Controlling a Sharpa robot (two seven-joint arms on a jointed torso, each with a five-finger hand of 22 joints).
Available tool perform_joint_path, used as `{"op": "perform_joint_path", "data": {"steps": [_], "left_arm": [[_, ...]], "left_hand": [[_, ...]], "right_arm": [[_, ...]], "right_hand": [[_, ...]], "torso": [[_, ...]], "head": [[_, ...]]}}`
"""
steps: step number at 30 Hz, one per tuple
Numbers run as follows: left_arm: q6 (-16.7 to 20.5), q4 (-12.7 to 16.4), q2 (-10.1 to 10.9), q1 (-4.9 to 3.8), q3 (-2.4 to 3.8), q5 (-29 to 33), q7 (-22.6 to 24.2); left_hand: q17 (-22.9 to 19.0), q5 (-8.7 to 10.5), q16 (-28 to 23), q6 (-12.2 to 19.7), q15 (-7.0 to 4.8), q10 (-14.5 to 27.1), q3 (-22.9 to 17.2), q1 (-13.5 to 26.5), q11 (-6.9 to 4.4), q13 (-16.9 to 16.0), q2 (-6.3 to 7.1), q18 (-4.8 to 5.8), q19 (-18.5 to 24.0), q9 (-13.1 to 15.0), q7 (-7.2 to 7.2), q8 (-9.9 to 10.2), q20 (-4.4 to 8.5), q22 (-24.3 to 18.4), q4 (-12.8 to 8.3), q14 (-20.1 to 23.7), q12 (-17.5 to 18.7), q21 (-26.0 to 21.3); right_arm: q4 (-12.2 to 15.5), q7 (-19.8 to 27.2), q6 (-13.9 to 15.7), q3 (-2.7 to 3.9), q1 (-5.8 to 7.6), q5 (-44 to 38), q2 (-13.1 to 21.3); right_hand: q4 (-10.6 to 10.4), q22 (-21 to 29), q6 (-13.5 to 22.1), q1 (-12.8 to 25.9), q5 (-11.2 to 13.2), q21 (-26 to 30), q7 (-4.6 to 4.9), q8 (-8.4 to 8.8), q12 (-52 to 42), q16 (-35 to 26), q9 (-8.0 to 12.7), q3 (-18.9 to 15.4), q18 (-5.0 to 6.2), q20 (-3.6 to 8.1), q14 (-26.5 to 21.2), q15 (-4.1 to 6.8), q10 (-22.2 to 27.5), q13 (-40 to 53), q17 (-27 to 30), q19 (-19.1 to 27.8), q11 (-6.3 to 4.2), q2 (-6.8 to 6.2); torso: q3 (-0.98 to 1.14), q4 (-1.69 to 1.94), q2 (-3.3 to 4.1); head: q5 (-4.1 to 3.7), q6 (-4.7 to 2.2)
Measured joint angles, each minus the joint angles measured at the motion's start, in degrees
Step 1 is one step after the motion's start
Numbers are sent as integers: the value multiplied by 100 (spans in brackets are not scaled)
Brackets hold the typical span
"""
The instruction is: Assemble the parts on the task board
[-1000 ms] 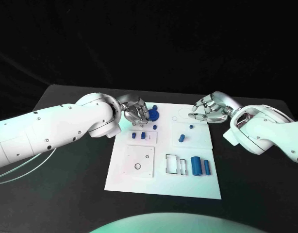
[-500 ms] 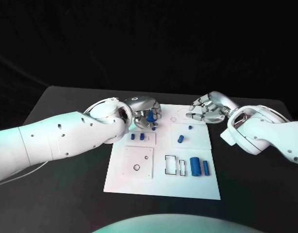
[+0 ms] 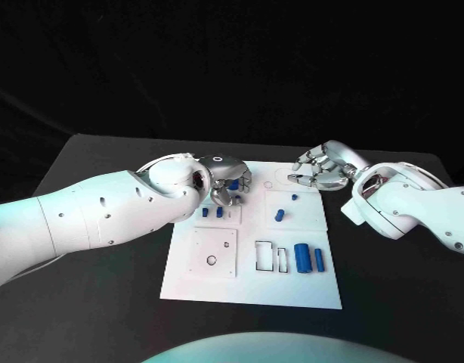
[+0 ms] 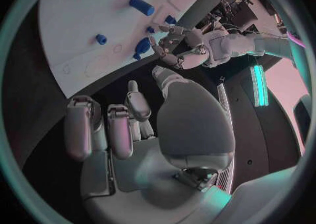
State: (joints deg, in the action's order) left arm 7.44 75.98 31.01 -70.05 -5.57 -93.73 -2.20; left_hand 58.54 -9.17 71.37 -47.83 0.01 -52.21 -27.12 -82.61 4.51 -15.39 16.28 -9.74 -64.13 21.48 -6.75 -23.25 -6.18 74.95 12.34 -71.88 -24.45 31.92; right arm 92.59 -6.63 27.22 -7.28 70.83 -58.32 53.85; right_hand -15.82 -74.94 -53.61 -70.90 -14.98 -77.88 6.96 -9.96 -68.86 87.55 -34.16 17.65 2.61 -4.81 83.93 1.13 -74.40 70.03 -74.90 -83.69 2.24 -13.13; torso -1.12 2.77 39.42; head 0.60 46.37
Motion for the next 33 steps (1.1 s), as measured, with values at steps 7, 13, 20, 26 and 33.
{"op": "perform_joint_path", "data": {"steps": [7,13,20,26,33], "left_arm": [[-227,-88,-77,0,0,-109,-50],[-315,-194,-156,1,0,-149,-103],[-370,-265,-204,2,0,-170,-150],[-405,-301,-225,3,0,-177,-162],[-462,-337,-243,5,-5,-182,-173]], "left_hand": [[5,0,69,-31,-13,-57,-71,14,-12,69,-14,0,-38,24,-31,22,3,0,-68,-28,61,160],[-2,0,124,-93,0,-128,-232,14,-1,150,-14,-1,-106,33,-50,67,-4,-1,-121,-82,122,331],[33,0,245,-198,9,-263,-425,-11,-13,235,-38,43,-192,57,-49,100,-8,-1,-200,-154,186,568],[80,0,372,-328,-33,-480,-609,-11,-40,318,-38,92,-274,82,-19,155,34,-1,-298,-241,266,844],[156,21,467,-372,-29,-579,-691,12,-59,362,-60,91,-348,100,-18,207,42,-2,-374,-299,322,1064]], "right_arm": [[3,0,7,1,0,2,-3],[4,0,9,1,1,4,-14],[4,0,10,1,1,5,-19],[4,0,11,1,1,6,-19],[4,0,11,1,1,6,-19]], "right_hand": [[0,0,0,0,0,12,0,0,0,0,-6,0,0,0,0,0,0,0,0,0,0,0],[0,1,0,0,0,12,0,0,0,0,-6,0,0,0,0,0,0,-1,0,0,0,0],[0,1,0,0,0,12,0,0,0,0,-11,0,0,0,0,0,0,-1,0,0,0,0],[0,2,0,0,0,12,0,0,0,0,-10,0,0,0,0,0,0,-2,0,0,0,0],[0,2,0,0,0,12,0,0,0,0,-17,0,0,0,0,0,0,-2,0,0,0,0]], "torso": [[2,1,0],[2,3,-1],[2,-2,-1],[2,-1,-1],[-1,-1,-1]], "head": [[8,7],[19,5],[22,3],[22,20],[21,30]]}}
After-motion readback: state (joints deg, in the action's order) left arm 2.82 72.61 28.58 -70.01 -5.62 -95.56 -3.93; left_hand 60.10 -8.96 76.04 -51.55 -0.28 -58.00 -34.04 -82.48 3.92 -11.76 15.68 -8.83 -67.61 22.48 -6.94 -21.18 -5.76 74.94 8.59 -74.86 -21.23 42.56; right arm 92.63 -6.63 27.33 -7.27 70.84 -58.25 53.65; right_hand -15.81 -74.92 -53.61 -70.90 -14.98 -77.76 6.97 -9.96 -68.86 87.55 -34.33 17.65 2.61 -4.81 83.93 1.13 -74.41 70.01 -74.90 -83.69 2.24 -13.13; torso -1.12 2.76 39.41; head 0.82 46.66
